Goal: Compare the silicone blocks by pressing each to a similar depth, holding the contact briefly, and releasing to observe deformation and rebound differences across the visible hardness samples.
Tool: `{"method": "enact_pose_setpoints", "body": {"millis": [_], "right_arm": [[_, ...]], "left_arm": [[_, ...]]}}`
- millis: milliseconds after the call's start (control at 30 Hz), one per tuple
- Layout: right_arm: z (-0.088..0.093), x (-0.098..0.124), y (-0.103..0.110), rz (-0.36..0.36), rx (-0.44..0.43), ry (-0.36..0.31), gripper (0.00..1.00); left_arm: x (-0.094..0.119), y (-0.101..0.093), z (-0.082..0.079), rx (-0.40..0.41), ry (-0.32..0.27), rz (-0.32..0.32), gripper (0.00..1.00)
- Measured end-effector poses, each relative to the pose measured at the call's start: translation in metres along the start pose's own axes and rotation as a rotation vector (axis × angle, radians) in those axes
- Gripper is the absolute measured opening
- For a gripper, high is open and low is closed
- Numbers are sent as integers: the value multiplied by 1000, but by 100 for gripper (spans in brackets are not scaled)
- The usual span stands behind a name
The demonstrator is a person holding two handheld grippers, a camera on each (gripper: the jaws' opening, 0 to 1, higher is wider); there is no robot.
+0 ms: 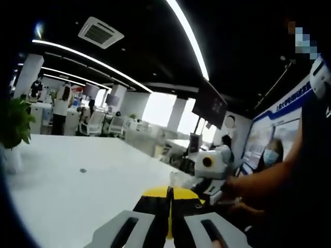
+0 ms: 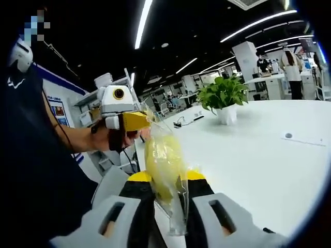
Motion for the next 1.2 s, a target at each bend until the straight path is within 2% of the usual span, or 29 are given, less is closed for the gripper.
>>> {"method": "enact_pose_setpoints", "body": {"millis": [67,233,333,433,567,667,733,767,1000,1200], "right_arm": [[-3,0,0,3,-10,-45,15],[-9,-2,-2,30,-4,-64,19],[-10,-2,-4,42,11,-108,25],[-11,1,-10,91,25,-166,42],[-4,5,-16,145,11,-181,58],[0,10,-25,247,24,-164,82],[0,18,-30,323,70,-198,97],[2,23,-34,376,71,-187,96],[4,58,-38,428,118,-185,96],[12,77,-41,473,161,-164,96]], "left_arm": [[-3,0,-7,-2,-20,7,0],[-4,4,-12,30,-31,6,0],[-4,4,-15,47,-43,7,0],[-8,4,-16,62,-44,1,0],[-14,8,-12,78,-43,-16,0],[-17,9,-9,80,-45,-19,0],[-19,9,-4,83,-42,-18,0],[-20,10,-3,86,-41,-20,0],[-25,13,3,139,-61,-28,0],[-25,21,5,170,-79,-54,0]]}}
Point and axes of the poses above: the point that each gripper's makers call its tool centre point, and the gripper's own axes: x roughly backward along the fingers, y roughly to its left, z roughly out of its underside, the point moved 8 cm from there along x, roughly backward along the fingers, and after that the axes turned 12 degrees about -x, right-handed, at the moved point
